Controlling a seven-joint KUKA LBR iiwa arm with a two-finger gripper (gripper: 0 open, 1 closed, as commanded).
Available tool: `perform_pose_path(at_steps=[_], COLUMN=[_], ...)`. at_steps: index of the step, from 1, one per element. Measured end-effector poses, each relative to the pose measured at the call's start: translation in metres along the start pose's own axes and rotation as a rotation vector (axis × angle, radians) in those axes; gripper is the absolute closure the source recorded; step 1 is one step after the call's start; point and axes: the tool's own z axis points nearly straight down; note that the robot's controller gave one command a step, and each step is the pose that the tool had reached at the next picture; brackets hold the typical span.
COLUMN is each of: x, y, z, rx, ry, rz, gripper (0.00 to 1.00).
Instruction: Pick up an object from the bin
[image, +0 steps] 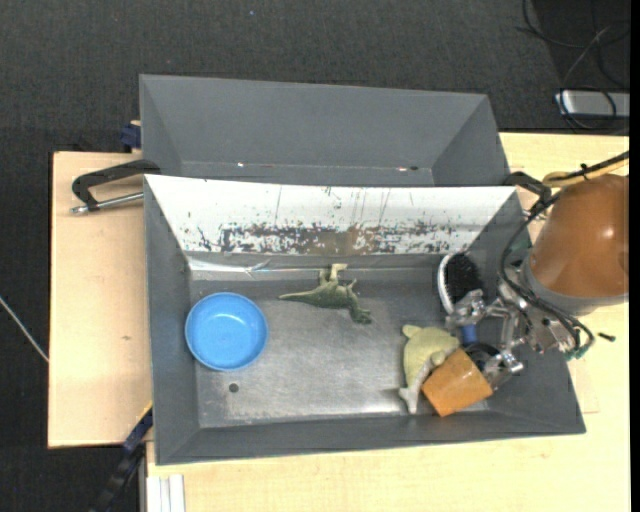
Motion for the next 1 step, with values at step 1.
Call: perform_pose_path(at_steps=[1], x=[-0.0139], y=[0.004], z=[0.0236], rx=[-0.021], ry=[0.019], rz=[-0.76], gripper=[0.0])
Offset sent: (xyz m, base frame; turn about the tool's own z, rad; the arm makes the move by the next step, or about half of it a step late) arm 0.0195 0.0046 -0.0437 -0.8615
